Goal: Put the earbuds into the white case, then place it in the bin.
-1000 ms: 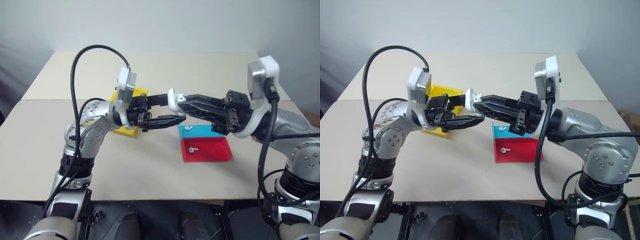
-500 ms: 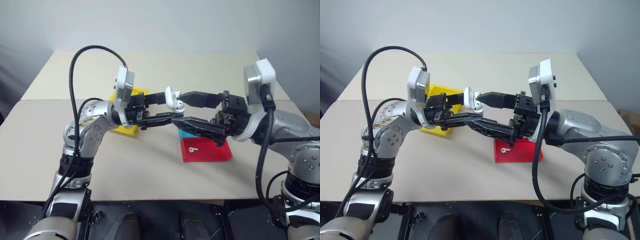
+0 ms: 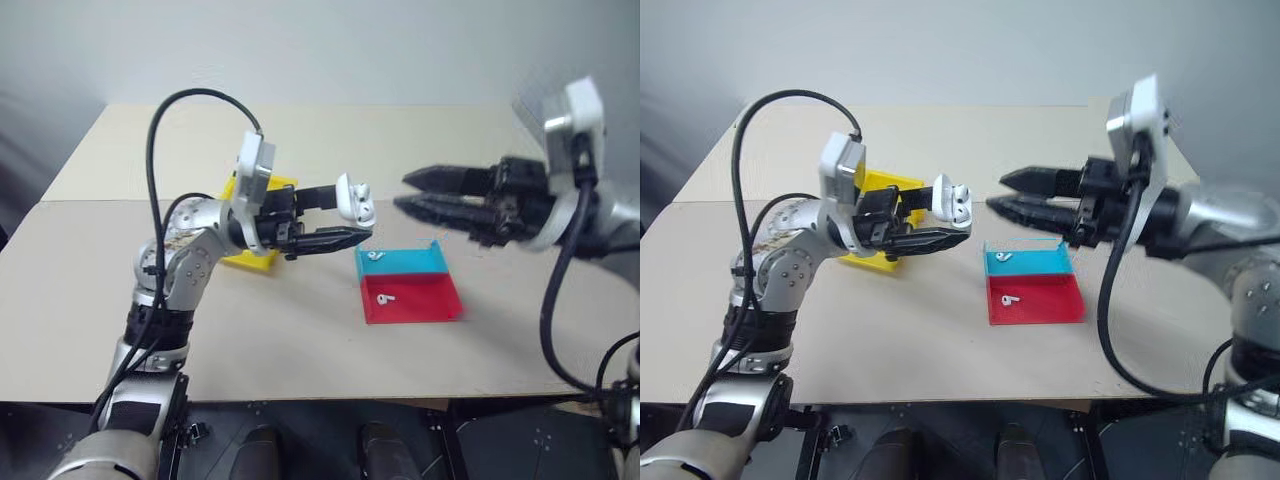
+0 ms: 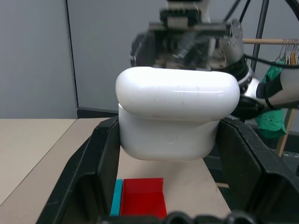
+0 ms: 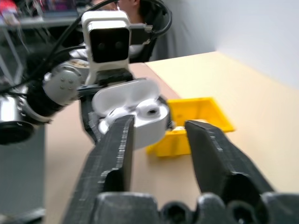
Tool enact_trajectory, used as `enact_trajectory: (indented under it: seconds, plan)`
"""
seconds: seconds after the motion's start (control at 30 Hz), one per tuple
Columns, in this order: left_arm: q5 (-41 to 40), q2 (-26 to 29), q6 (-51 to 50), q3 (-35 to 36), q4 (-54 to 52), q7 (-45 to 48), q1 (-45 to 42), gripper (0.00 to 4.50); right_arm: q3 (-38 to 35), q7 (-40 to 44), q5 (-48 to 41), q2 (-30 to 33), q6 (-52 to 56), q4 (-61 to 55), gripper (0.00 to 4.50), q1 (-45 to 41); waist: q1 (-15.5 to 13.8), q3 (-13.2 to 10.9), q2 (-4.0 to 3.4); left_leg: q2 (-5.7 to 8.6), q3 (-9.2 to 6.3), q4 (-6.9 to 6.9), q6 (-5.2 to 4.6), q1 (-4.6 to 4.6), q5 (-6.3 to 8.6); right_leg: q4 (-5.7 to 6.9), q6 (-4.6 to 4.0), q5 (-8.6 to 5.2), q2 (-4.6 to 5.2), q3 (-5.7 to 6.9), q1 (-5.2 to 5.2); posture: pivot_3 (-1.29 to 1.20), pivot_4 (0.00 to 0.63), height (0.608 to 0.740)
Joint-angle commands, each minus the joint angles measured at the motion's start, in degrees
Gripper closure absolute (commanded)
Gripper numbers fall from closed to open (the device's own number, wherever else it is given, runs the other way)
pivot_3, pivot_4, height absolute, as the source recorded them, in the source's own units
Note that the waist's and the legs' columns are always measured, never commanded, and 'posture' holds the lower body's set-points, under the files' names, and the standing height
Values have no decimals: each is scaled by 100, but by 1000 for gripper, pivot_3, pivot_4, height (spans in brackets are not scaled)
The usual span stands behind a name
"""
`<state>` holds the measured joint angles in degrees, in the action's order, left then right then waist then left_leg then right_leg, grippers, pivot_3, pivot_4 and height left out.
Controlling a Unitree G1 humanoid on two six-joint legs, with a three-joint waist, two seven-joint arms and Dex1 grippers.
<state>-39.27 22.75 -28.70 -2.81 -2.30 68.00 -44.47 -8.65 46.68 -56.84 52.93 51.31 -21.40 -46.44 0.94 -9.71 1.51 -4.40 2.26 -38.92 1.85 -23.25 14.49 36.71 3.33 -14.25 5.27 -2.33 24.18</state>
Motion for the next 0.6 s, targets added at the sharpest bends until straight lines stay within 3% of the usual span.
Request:
enact_trajectory:
  seconds: [0.03,0.1,0.27,0.43,0.6]
  plan:
    - [175,-117,153,-160,147,67,-170,1686,592,737,717,153,-436,400,3814,-817,4,0,0,0,1,1,0,-1,0,0,0,0,0,-1,1,0,150,740]
    - [326,-155,214,-264,267,90,-201,1686,940,1077,1037,105,-563,611,4460,-1235,1,0,0,0,0,2,-1,-3,0,-1,0,0,0,0,3,0,150,740]
    - [666,-305,363,-488,596,73,-267,1686,1833,1720,1940,-198,-958,919,4460,-2019,-14,0,0,0,2,0,-1,-8,1,-1,0,0,1,2,6,0,150,740]
    - [870,-438,468,-553,706,42,-334,1686,2651,2445,2941,-325,-1650,938,4460,-2207,-23,0,0,0,0,-1,-1,-12,1,0,0,0,1,5,7,0,150,740]
    - [849,-390,459,-489,598,94,-256,1686,2877,2915,3497,-322,-2086,1030,4460,-2166,-25,0,0,0,0,-3,-1,-14,1,2,0,0,2,6,9,0,150,740]
